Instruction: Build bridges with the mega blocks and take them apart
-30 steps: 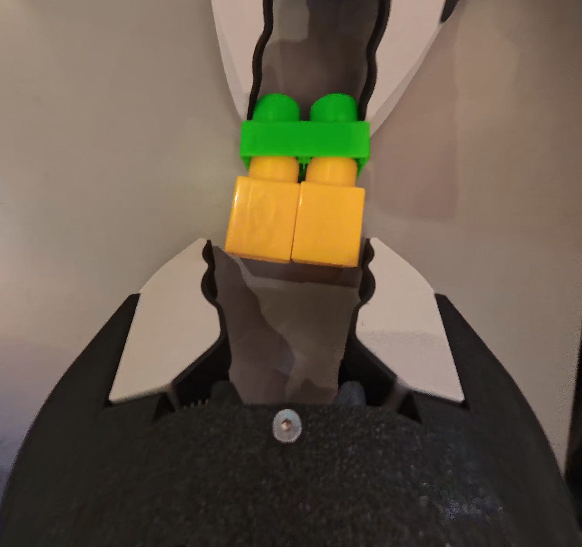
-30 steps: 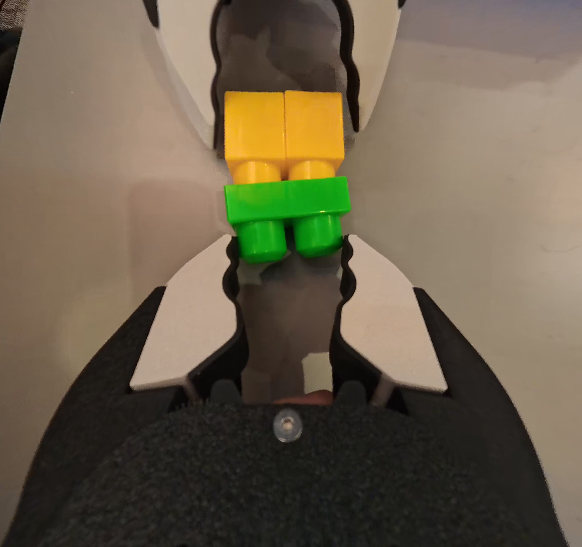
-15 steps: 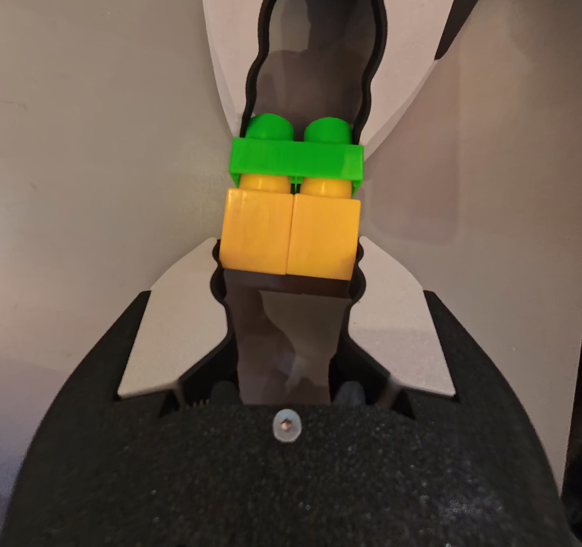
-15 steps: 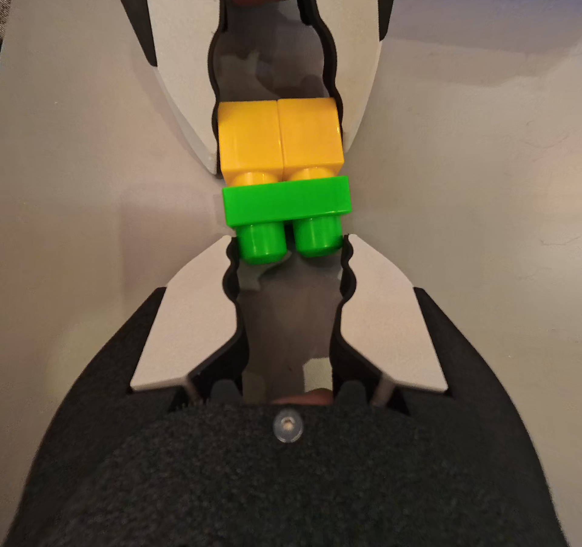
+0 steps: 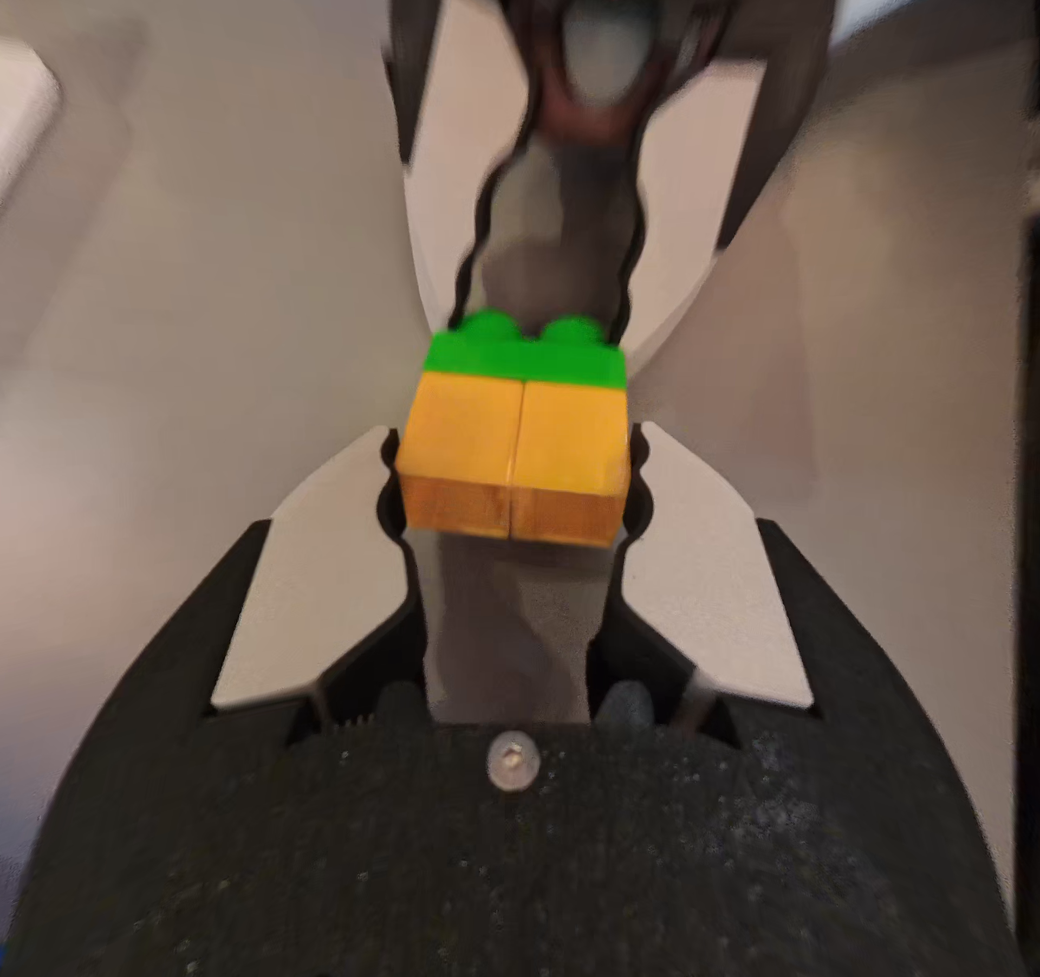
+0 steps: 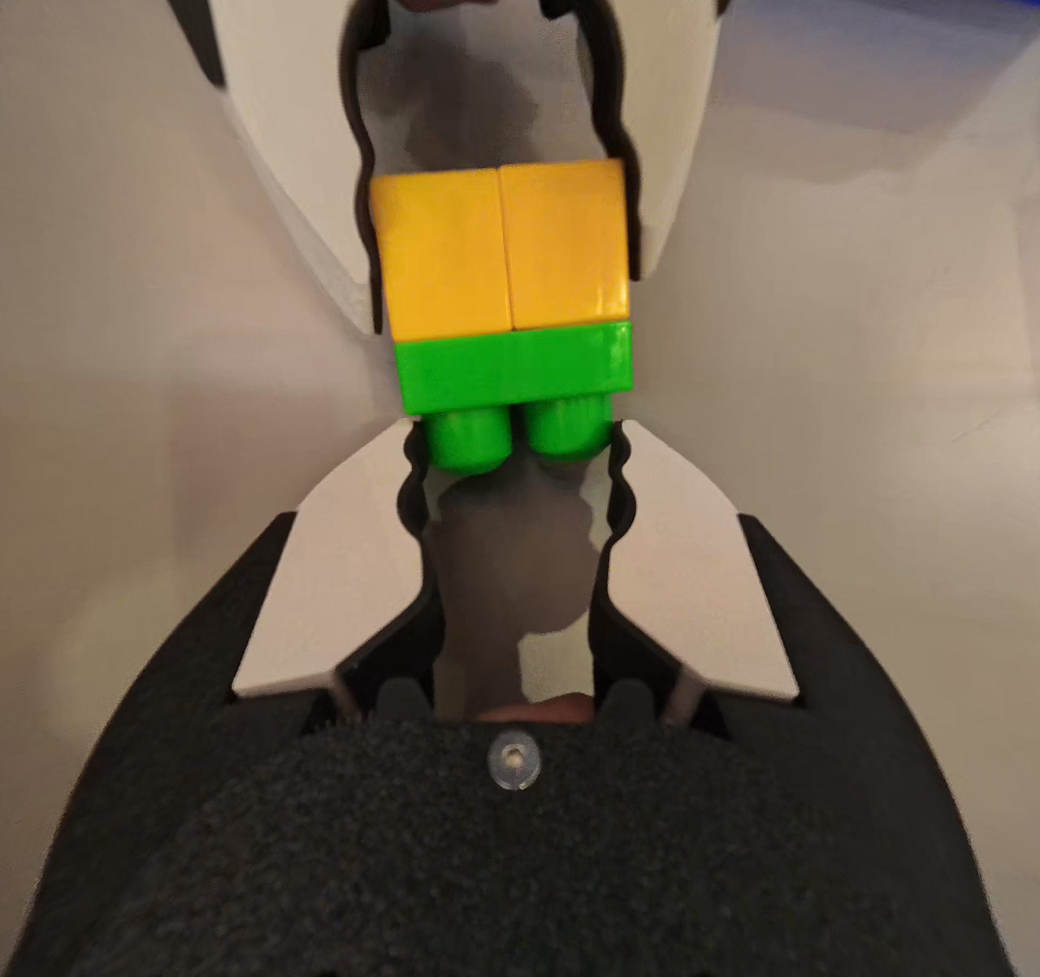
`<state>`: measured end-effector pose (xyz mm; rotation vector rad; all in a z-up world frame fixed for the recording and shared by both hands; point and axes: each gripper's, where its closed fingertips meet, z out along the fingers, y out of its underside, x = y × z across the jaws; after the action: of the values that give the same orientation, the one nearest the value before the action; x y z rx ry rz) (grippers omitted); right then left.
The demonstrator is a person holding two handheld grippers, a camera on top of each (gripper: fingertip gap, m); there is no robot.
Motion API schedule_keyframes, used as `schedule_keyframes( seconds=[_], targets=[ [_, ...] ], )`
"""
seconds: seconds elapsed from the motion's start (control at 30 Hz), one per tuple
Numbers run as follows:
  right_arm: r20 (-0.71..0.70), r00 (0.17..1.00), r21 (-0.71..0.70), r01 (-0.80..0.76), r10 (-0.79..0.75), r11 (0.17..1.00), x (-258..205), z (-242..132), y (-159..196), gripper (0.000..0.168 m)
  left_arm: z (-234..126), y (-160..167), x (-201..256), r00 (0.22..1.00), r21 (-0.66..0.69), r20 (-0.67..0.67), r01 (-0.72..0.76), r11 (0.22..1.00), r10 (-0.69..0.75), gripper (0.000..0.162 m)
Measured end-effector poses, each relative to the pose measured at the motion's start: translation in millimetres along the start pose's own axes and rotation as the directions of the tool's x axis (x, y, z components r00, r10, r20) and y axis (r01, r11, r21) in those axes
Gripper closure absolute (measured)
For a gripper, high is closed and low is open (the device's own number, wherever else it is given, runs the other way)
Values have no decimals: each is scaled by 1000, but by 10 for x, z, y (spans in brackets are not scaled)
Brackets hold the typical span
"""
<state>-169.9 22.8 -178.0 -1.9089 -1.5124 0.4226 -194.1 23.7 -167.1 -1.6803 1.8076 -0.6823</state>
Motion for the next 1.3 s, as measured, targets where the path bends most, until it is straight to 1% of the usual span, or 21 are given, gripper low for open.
schedule_keyframes(
  seconds=[0.07, 0.13, 0.2, 0.27, 0.33, 0.37, 0.4, 0.43, 0.47, 0.5, 0.53, 0.57, 0.6, 0.63, 0.67, 0.7, 0.77, 0.8, 0.83, 1.03, 1.3],
  targets=[
    [-34, 999, 120, 9, -5, 993, 18, -170, -250, 106, -263, -361, 13, 998, 128, 37, -61, 990, 57, 86],
    [-129, 989, 166, 88, -67, 982, 120, -442, -427, 106, -453, -519, -21, 987, 128, 104, -139, 982, 126, 86],
    [-159, 982, 197, 132, -102, 972, 135, -688, -565, 106, -560, -611, -44, 974, 152, 153, -189, 970, 166, 86],
    [-133, 989, 226, 89, -60, 970, 134, -812, -616, 107, -630, -702, -35, 972, 206, 161, -204, 957, 172, 86],
    [-80, 997, 276, 2, 21, 961, 147, -849, -566, 109, -670, -757, -66, 963, 221, 196, -226, 949, 184, 86],
    [-32, 994, 323, -84, 100, 943, 161, -857, -541, 107, -693, -782, -89, 957, 227, 218, -240, 944, 191, 86],
    [45, 981, 382, -191, 188, 904, 162, -873, -526, 105, -720, -812, -102, 954, 239, 230, -246, 939, 191, 86],
    [149, 946, 445, -324, 287, 835, 171, -893, -528, 102, -745, -840, -99, 955, 255, 230, -247, 935, 190, 86],
    [286, 869, 491, -494, 403, 717, 214, -905, -551, 97, -766, -864, -93, 955, 267, 230, -248, 931, 188, 86],
    [462, 754, 484, -656, 467, 579, 216, -910, -593, 91, -780, -883, -94, 951, 274, 241, -257, 927, 192, 86],
    [605, 633, 445, -771, 483, 455, 215, -912, -634, 93, -779, -891, -92, 947, 270, 250, -269, 925, 202, 86],
    [697, 541, 412, -840, 472, 354, 223, -914, -666, 95, -760, -887, -92, 942, 256, 260, -281, 925, 215, 86],
    [752, 490, 402, -871, 440, 283, 217, -937, -703, 95, -732, -878, -87, 936, 241, 267, -294, 925, 228, 86],
    [759, 467, 388, -884, 453, 260, 204, -889, -703, 97, -703, -865, -76, 934, 228, 268, -301, 926, 238, 86],
    [746, 450, 362, -893, 491, 268, 175, -799, -690, 99, -679, -856, -63, 933, 224, 266, -304, 926, 242, 86],
    [749, 446, 353, -894, 489, 275, 129, -782, -718, 104, -655, -843, -50, 933, 219, 262, -305, 927, 245, 86],
    [749, 444, 352, -896, 492, 272, 107, -811, -760, 133, -604, -798, -60, 932, 197, 266, -304, 932, 247, 86],
    [739, 445, 360, -895, 505, 262, 124, -828, -757, 135, -584, -784, -70, 931, 196, 270, -303, 933, 245, 86],
    [728, 452, 360, -892, 515, 275, 110, -822, -746, 134, -575, -783, -68, 933, 205, 268, -300, 932, 242, 86],
    [726, 412, 325, -911, 550, 253, 100, -783, -621, 135, -449, -748, -51, 945, 215, 239, -278, 936, 225, 87],
    [747, 370, 292, -929, 552, 228, 87, -720, -487, 135, -305, -703, -34, 949, 205, 206, -281, 937, 239, 87]
  ],
)
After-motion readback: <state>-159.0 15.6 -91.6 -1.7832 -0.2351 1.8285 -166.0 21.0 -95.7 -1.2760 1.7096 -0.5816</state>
